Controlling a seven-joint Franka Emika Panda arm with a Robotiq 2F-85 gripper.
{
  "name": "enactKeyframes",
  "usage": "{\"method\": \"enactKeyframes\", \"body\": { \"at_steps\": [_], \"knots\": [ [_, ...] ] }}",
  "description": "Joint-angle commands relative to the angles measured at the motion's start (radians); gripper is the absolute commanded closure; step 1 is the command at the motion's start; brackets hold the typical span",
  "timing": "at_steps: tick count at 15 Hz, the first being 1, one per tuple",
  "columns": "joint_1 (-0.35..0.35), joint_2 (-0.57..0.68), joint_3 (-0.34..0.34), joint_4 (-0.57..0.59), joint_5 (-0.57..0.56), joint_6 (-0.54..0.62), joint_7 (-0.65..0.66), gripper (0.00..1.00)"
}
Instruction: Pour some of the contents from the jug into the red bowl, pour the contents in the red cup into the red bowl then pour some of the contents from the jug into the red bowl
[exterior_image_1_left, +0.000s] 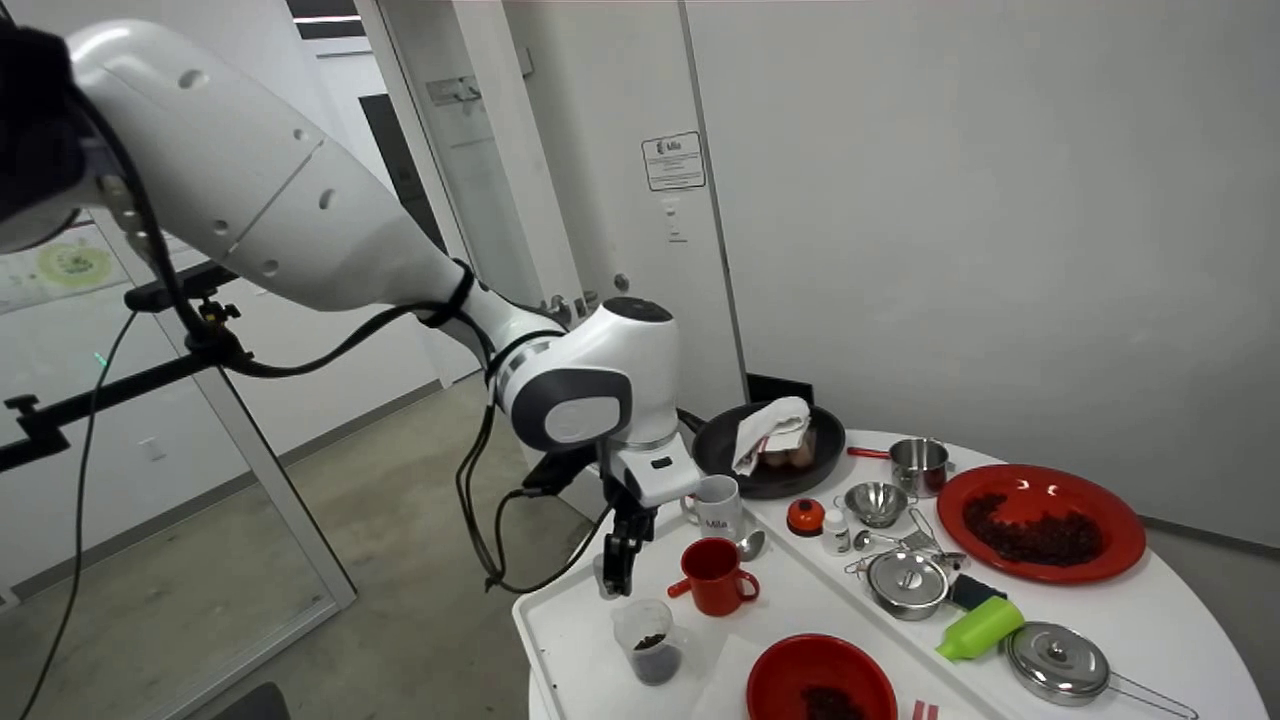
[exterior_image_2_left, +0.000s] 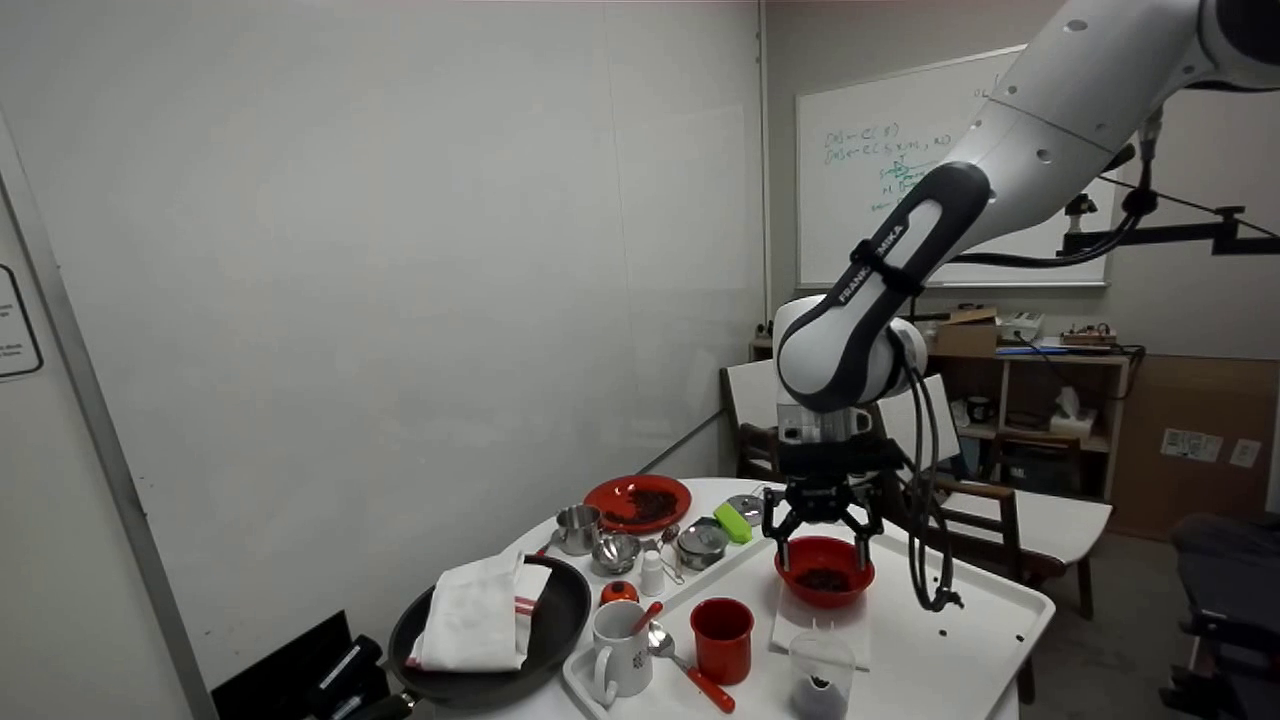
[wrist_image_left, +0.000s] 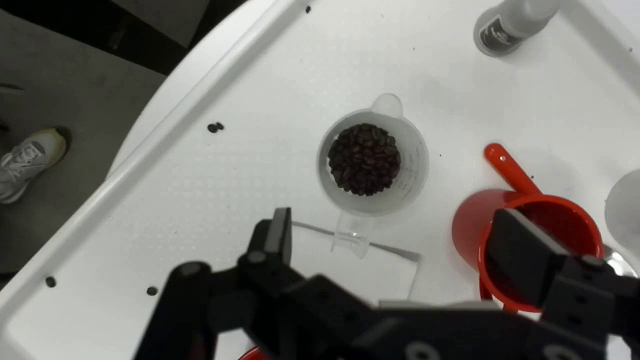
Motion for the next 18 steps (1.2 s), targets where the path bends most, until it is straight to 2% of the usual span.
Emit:
{"method": "enactKeyframes", "body": {
  "at_steps": [1, 5, 12, 18],
  "knots": [
    [0.026, 0.140, -0.033, 0.117, 0.037, 0.070, 0.094, 0.00],
    [0.014, 0.238, -0.046, 0.213, 0.028, 0.033, 0.149, 0.00],
    [-0.051, 0.350, -0.012, 0.359, 0.053, -0.162, 0.113, 0.00],
    [-0.081, 0.411, -0.008, 0.432, 0.076, -0.262, 0.111, 0.00]
  ]
}}
